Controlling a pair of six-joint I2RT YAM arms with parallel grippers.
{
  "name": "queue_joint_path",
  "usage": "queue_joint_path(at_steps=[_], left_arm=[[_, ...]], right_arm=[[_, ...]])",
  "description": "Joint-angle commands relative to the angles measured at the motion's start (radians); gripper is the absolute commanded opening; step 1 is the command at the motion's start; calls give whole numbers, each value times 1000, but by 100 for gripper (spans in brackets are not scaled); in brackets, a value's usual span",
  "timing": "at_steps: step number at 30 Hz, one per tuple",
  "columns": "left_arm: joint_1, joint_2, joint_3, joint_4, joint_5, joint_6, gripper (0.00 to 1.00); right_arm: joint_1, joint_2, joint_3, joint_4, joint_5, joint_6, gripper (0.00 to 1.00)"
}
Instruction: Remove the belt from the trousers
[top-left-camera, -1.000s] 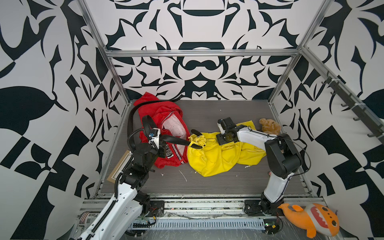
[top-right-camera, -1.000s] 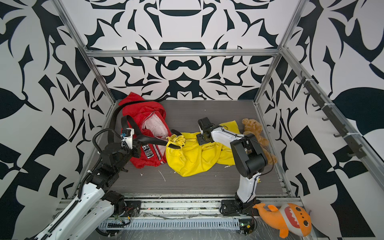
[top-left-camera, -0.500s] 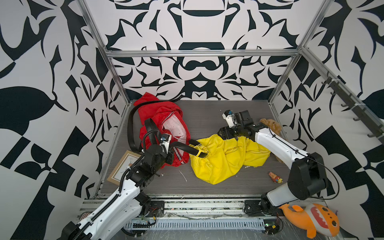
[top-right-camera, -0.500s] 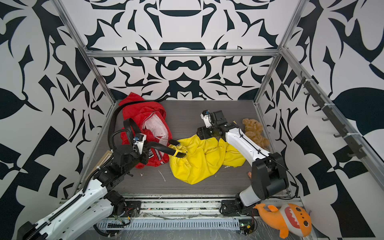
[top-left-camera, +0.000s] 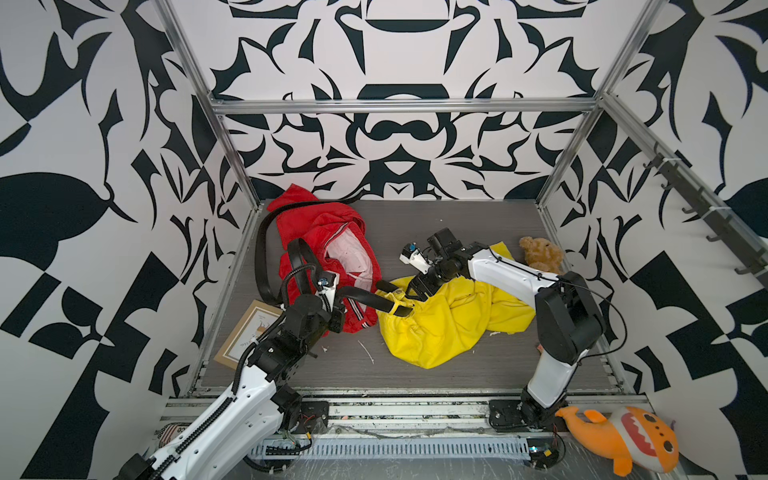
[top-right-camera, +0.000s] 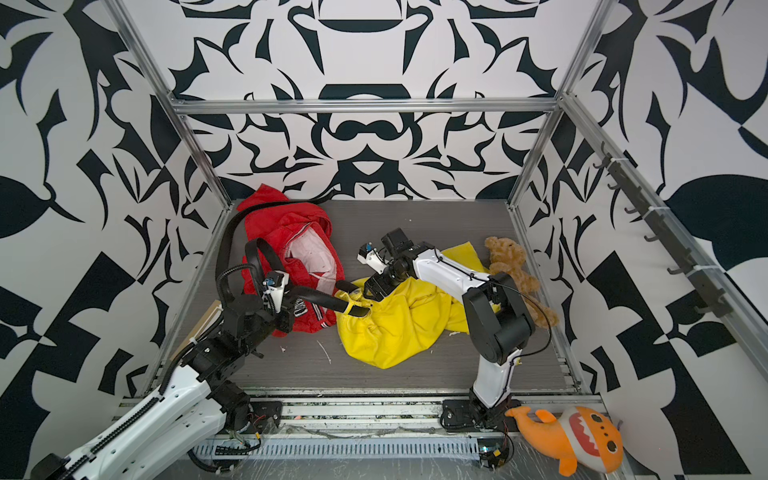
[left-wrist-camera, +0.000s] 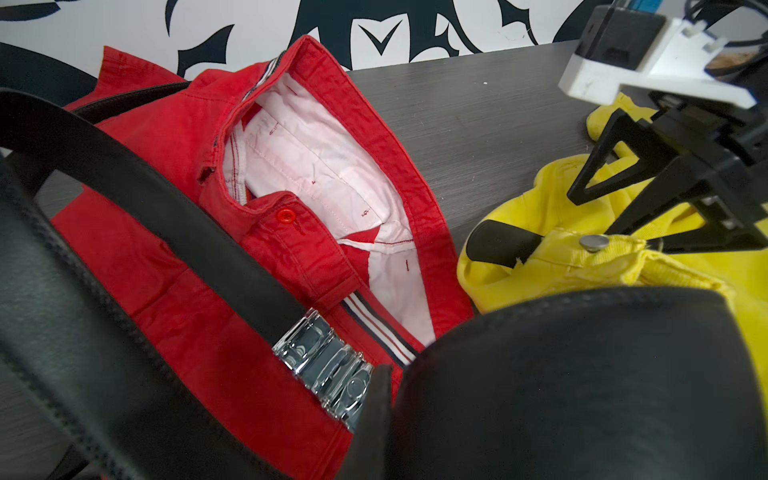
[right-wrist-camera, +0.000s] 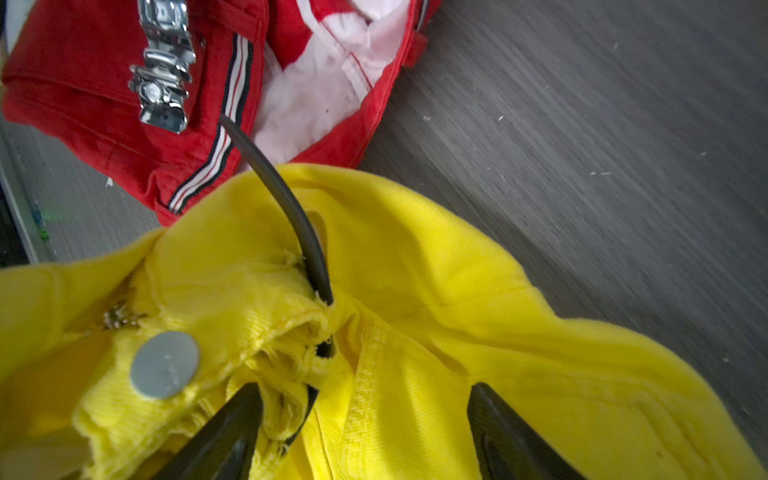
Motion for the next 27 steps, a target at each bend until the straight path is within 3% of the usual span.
queue_joint_path(at_steps=[1,7,12,15,18,27], left_arm=[[0,-4,-11,4,-19,-13,0],[-2,21,-11,22,-15,-9,0],[-1,3,-8,16,-19,-8,0],[0,-25,2,1,-25,-10,0],[-2,-68,36,-19,-26,-2,0],[0,-186,145,-46,-54,122,0]], right_arm=[[41,18,51,-1,-70,-29,83],[150,205,173,38,-30,58,83],[177,298,219,54,238,182,82],[174,303,228,16,480,217,82],[138,251,199,-12,673,236,80],[-79,111,44,-1,748,240,79]])
